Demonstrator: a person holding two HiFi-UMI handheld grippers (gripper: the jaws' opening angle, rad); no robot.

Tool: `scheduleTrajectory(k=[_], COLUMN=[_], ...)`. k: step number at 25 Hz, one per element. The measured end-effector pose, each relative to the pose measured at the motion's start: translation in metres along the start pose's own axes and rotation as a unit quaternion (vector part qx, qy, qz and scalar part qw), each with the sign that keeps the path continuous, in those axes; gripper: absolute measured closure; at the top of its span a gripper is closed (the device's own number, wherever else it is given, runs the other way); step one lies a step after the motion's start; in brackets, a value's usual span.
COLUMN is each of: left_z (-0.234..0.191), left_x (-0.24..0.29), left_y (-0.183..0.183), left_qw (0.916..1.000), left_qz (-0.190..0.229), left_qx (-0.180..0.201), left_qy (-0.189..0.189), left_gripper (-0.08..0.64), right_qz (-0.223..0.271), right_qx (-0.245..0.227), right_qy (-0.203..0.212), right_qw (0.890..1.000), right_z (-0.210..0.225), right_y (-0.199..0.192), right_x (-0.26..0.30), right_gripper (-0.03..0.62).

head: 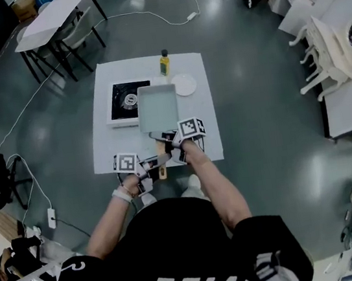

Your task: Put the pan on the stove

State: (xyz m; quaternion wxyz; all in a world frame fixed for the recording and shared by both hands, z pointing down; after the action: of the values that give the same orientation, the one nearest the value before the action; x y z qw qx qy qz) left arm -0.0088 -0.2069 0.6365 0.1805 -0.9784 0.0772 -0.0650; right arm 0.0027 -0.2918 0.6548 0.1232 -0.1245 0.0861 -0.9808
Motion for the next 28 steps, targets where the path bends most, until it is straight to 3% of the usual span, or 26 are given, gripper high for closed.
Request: scheduleTrajectory(k=[2,4,5,7,11,15,18,23,26,28], left_z=[0.005,0.016,0.015,0.01,0.028,0.014,0.027,0.039,0.028,0.028], left_x=[0.011,0.024,0.026,0.026,0.039,0.032,0.039,0.043,0.035,0.034], left_y=[0.008,0.01,0.013,0.021,0.03,0.041,0.037,0.033,0.035,0.035], left_qw=[1.0,0.9989,0.9988,0.9996,0.998,0.9983,0.9984,0.9944,0.9981,0.9982], left_qz=[0.007,0.023,0.027,0.026,0.043,0.034,0.05,0.065,0.055,0.055], left_qx=[0.006,-0.032,-0.036,-0.003,-0.027,0.036,-0.021,-0.06,-0.021,-0.022], left_qy=[0.0,-0.026,-0.021,0.009,-0.036,0.031,-0.017,-0.058,-0.016,-0.014], left_gripper=[0.459,0.46,0.459,0.459,0.46,0.46,0.459,0.46,0.459,0.46], right_qz=[-0.007,-0.012,-0.014,-0.017,-0.019,-0.022,-0.024,-0.027,-0.028,-0.028], right_qx=[-0.006,-0.011,-0.011,-0.014,-0.022,-0.026,-0.03,-0.032,-0.029,-0.036], right_qy=[0.002,0.003,0.008,0.015,0.016,0.021,0.02,0.028,0.026,0.024], right_qw=[1.0,1.0,1.0,1.0,0.999,0.999,0.999,0.999,0.999,0.999], right_z=[-0.002,-0.003,-0.004,-0.007,-0.013,-0.017,-0.017,-0.019,-0.018,-0.019], right_y=[0.01,0.018,0.023,0.03,0.042,0.049,0.05,0.047,0.046,0.046], right_x=[-0.007,-0.013,-0.015,-0.017,-0.022,-0.022,-0.022,-0.019,-0.017,-0.017], right_gripper=[0.453,0.454,0.453,0.453,0.453,0.453,0.453,0.453,0.453,0.453])
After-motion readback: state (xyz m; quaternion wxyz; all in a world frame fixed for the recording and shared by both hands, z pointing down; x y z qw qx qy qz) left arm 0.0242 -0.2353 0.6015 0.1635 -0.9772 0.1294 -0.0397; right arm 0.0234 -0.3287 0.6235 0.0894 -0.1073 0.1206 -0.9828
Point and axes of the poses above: the fingertips, and each gripper's own axes: x forward along the fingers, z to its right, y out of its top, the point moved 3 cm from there along -x, backward along the fingers, and after that the axes turned 1 degree about -y, right-handed, at the moved point
